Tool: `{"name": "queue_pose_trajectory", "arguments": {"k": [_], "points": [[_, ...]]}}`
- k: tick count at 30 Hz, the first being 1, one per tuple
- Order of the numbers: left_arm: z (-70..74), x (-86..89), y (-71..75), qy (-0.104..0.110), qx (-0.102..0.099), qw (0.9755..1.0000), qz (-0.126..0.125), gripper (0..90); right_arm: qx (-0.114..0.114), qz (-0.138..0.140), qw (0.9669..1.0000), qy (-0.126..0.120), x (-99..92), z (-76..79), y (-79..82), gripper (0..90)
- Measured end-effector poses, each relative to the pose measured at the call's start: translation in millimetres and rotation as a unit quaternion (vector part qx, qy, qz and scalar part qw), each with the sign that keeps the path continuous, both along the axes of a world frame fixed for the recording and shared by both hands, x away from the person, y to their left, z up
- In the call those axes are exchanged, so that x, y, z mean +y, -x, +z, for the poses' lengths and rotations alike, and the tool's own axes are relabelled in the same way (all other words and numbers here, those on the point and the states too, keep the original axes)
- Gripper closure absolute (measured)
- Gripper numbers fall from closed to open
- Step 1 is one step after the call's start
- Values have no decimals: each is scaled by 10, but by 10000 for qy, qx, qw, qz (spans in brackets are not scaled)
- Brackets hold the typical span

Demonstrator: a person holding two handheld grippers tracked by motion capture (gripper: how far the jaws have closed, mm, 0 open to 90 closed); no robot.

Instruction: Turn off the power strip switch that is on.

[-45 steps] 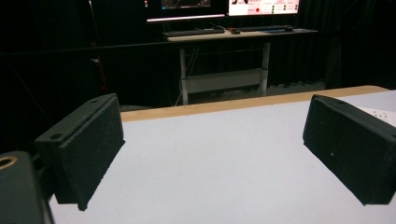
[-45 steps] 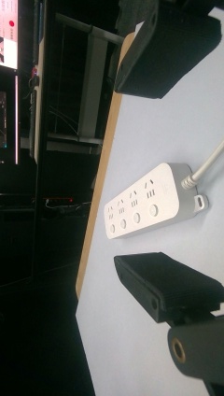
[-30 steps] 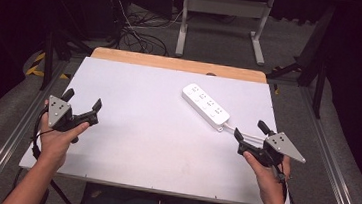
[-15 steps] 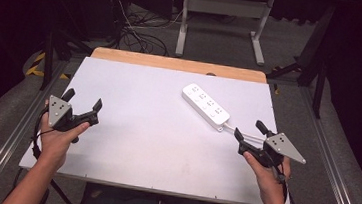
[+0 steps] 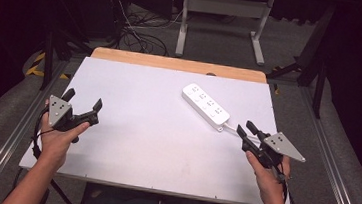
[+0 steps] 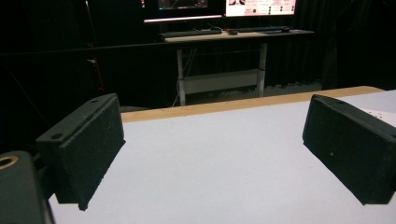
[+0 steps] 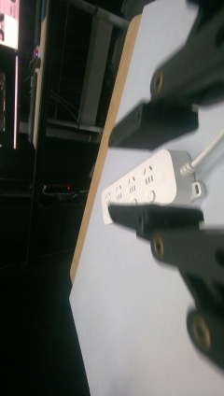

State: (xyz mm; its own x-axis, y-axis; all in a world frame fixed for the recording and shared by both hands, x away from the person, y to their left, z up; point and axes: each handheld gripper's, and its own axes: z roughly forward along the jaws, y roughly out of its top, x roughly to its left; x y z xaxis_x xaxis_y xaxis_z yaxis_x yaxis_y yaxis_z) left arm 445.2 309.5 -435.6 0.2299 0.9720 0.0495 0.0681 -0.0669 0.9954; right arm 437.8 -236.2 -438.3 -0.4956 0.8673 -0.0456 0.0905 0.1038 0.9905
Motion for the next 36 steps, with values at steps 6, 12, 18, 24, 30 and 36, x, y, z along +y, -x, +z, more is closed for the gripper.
{"name": "queue_pose_trajectory", "arguments": {"k": [6,12,18,24,30,36], "points": [[1,-6,3,-13,3,10000,-24,60,153,96,9998,12,12,54,30,873],[-1,-6,3,-8,-3,10000,-21,60,283,179,9993,134,74,199,57,900],[-2,11,8,2,5,10000,43,61,553,320,9979,76,127,440,-92,900],[-11,20,11,-9,-4,10000,58,62,786,304,9962,216,284,664,-366,900],[-22,36,2,-48,26,9999,88,64,1264,318,9907,393,468,685,-674,900],[-23,37,13,-47,40,9999,97,67,1874,300,9781,850,633,467,-920,900]]}}
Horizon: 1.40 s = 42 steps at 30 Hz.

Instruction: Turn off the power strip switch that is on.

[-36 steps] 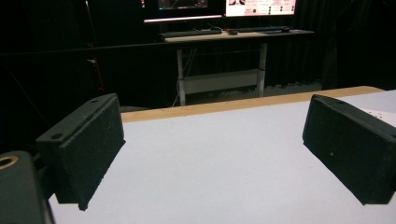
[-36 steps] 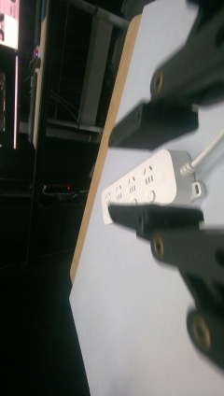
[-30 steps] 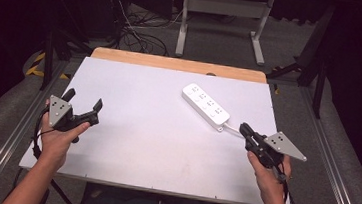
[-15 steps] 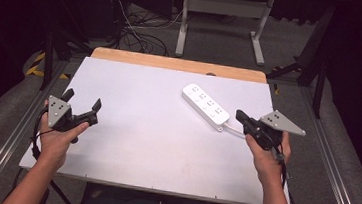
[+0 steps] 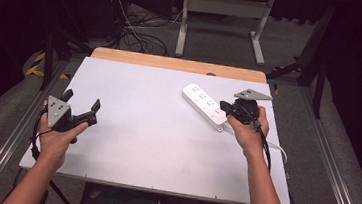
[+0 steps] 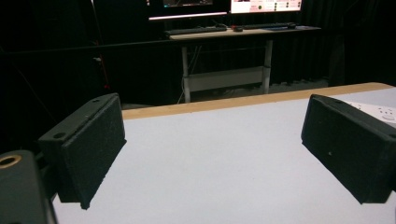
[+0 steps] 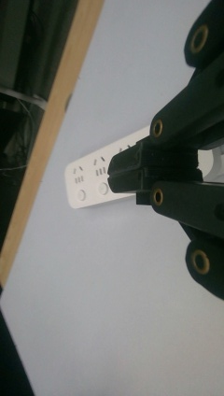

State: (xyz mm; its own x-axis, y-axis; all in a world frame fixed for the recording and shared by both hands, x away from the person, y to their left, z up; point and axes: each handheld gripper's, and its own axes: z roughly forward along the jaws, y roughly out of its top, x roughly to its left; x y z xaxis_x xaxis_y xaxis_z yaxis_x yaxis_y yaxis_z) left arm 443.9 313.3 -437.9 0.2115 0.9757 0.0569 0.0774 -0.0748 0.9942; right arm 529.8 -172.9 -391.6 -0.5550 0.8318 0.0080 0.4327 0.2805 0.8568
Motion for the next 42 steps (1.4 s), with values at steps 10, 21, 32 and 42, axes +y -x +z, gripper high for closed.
{"name": "queue_pose_trajectory", "arguments": {"k": [10,21,32,42], "points": [[-4,3,3,-4,6,10000,3,68,736,-125,9961,475,123,-428,-440,900],[-12,7,4,-4,33,10000,39,66,914,-130,9947,464,153,-563,-530,900],[-1,1,13,-21,7,10000,-2,67,954,-91,9941,507,188,-624,-542,900],[-2,-13,10,-18,-5,10000,-41,68,980,-180,9933,579,222,-632,-536,900]]}}
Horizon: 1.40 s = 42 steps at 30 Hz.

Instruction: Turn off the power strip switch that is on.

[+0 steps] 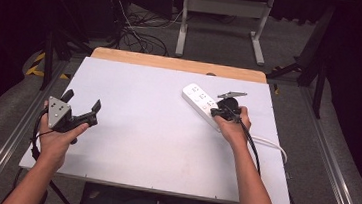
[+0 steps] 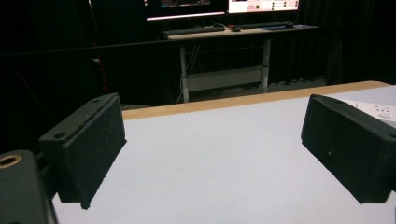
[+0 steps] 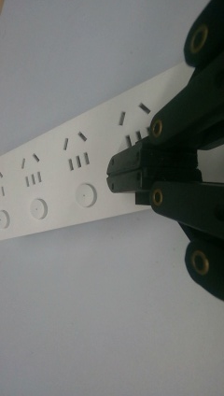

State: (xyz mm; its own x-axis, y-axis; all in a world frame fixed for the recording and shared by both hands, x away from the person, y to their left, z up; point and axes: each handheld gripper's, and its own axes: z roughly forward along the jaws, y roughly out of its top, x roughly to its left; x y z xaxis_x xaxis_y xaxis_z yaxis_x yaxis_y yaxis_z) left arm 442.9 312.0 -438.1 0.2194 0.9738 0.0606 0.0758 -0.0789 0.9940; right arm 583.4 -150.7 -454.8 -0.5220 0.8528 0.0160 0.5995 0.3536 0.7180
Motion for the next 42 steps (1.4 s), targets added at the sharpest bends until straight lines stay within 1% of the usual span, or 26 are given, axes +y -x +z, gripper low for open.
{"name": "queue_pose_trajectory", "arguments": {"k": [7,15,18,21,24,27,28,29,32,35,42], "points": [[5,-10,4,-24,-19,10000,-15,68,-33,-39,9999,107,32,5,10,900],[3,0,7,13,-3,10000,-15,70,-2,-74,10000,66,26,4,7,900],[1,-5,-1,12,-4,10000,-19,70,32,-98,9999,4,22,2,7,900],[1,-7,-1,13,4,10000,-27,70,-2,-81,10000,50,26,2,7,900],[1,-2,1,7,0,10000,-20,71,26,-128,9999,13,25,1,11,900],[1,-2,3,16,2,10000,-21,72,5,-133,9999,10,23,-9,11,900],[1,-2,3,16,2,10000,-21,72,69,-100,9998,-129,19,-21,8,900],[1,-3,3,13,2,10000,-24,72,66,-101,9998,-157,14,-23,8,900],[1,-6,3,7,4,10000,-26,71,11,-68,10000,-33,33,-19,15,900],[0,-7,6,5,11,10000,-29,72,-19,-77,10000,9,42,-19,20,900],[-1,0,5,22,10,10000,-17,73,20,-71,10000,-52,30,-18,10,900]]}}
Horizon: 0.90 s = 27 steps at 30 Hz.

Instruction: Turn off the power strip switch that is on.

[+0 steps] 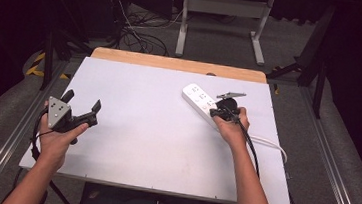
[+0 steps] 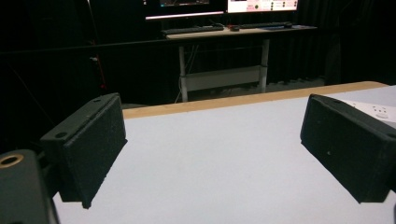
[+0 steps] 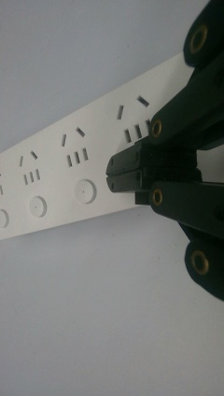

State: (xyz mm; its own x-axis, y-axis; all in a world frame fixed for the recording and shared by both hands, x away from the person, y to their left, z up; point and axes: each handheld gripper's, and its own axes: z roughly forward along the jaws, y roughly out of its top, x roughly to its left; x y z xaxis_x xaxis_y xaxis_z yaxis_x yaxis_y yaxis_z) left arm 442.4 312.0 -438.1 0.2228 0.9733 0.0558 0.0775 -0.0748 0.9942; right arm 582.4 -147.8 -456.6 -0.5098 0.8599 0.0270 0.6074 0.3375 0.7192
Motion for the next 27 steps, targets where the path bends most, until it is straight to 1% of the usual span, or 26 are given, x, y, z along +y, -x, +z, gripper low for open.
{"name": "queue_pose_trajectory", "arguments": {"k": [5,7,9,16,17,20,27], "points": [[0,-3,2,-12,-13,10000,-11,74,18,-10,10000,-17,-2,2,-3,900],[0,-4,-2,-15,-13,10000,-14,75,50,-59,9999,-66,-2,2,-1,900],[-2,-6,-5,-15,5,10000,-22,75,26,-61,10000,-18,6,3,1,900],[-3,-4,-7,-5,4,10000,-12,75,71,-70,9999,-78,-2,3,-1,900],[-1,1,-3,20,-4,10000,3,74,56,-68,9999,-72,-2,3,-2,900],[-1,9,-3,4,-6,10000,16,74,46,-70,10000,-26,6,6,-2,900],[1,7,-4,24,1,10000,3,75,72,-79,9999,-54,1,7,-4,900]]}}
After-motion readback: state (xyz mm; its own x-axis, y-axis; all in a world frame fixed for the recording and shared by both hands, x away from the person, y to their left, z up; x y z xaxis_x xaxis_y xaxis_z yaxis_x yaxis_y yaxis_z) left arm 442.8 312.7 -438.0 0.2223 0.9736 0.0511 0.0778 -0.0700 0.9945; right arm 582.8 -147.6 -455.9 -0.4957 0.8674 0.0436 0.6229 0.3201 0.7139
